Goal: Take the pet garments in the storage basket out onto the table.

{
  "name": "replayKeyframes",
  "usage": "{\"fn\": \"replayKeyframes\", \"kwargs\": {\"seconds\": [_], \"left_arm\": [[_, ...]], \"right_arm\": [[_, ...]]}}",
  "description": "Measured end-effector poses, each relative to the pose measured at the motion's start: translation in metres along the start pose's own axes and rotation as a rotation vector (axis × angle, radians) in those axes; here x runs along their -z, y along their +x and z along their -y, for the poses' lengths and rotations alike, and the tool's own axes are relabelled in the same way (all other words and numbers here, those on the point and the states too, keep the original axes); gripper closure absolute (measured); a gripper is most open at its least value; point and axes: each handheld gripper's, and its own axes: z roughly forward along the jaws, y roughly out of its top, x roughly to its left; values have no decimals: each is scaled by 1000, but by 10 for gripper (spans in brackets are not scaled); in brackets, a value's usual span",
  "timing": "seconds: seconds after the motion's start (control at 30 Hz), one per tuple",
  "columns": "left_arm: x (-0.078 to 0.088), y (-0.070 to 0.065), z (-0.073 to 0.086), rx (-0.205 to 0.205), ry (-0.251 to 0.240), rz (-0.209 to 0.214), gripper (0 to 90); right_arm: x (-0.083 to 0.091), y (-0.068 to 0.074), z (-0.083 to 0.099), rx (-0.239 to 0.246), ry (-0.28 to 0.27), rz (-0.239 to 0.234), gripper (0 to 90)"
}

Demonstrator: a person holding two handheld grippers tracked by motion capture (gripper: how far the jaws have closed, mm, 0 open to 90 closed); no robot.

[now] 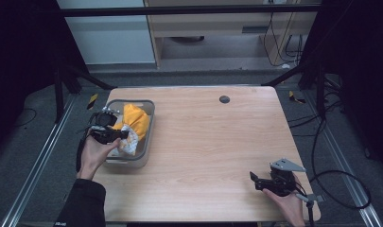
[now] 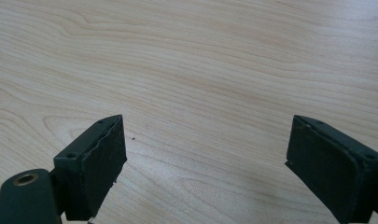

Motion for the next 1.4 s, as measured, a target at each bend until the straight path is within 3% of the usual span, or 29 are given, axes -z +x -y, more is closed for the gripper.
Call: {"fn": "replayKeyframes", "kwargs": {"seconds": [0.37, 0.67, 1.4], "left_arm": [[22, -3, -3, -15, -41, -5, 815], [35, -10, -4, -43, -57, 15, 815], [51, -34, -6, -121, -75, 72, 815]], "right_arm": [[0, 0, 0, 2, -4, 3, 118], [1, 0, 0, -7, -6, 2, 118], [1, 0, 0, 6, -24, 11, 117]]}}
